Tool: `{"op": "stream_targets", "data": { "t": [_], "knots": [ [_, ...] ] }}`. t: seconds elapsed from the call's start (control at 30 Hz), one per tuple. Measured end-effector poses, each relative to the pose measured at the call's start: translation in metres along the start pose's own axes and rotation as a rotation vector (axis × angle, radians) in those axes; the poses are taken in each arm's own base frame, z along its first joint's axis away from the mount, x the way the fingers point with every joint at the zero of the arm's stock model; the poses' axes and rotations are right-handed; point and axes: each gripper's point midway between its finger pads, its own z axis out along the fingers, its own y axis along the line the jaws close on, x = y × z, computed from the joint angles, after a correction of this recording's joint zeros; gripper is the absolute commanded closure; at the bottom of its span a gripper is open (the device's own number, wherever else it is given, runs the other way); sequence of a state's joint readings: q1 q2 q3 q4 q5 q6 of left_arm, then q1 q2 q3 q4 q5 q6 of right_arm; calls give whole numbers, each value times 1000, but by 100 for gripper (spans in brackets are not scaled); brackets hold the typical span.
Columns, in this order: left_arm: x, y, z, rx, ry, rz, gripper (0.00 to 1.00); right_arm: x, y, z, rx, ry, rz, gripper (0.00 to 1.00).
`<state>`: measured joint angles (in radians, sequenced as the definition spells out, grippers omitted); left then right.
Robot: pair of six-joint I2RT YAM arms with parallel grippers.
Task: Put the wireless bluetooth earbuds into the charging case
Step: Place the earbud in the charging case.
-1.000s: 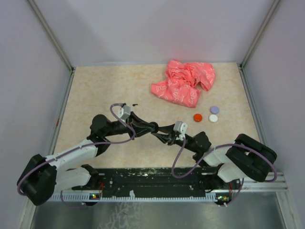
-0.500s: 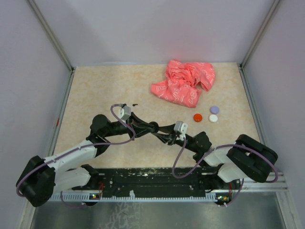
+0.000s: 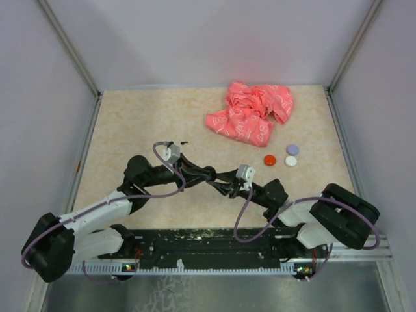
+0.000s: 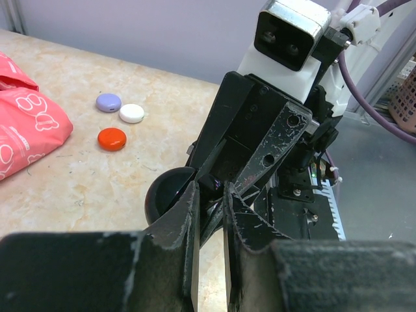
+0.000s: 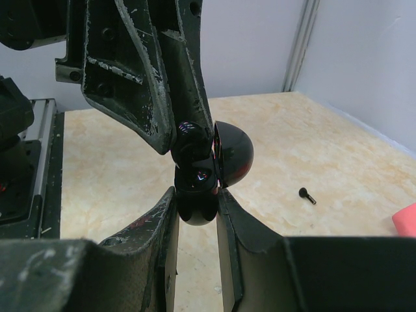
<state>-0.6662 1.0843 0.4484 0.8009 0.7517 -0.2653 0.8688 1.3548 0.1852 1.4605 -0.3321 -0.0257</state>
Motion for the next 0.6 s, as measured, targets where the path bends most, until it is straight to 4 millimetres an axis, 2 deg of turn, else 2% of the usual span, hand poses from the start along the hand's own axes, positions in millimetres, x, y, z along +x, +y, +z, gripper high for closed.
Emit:
{"op": "stream_targets", "data": {
  "t": [0.23, 0.6],
  "knots": [
    [0, 2, 0, -16, 12, -9, 79, 0, 0, 0, 3, -1, 4, 100],
    [0, 4, -2, -45, 20, -11, 81, 1, -1, 0, 9, 3, 12, 100]
  ]
}}
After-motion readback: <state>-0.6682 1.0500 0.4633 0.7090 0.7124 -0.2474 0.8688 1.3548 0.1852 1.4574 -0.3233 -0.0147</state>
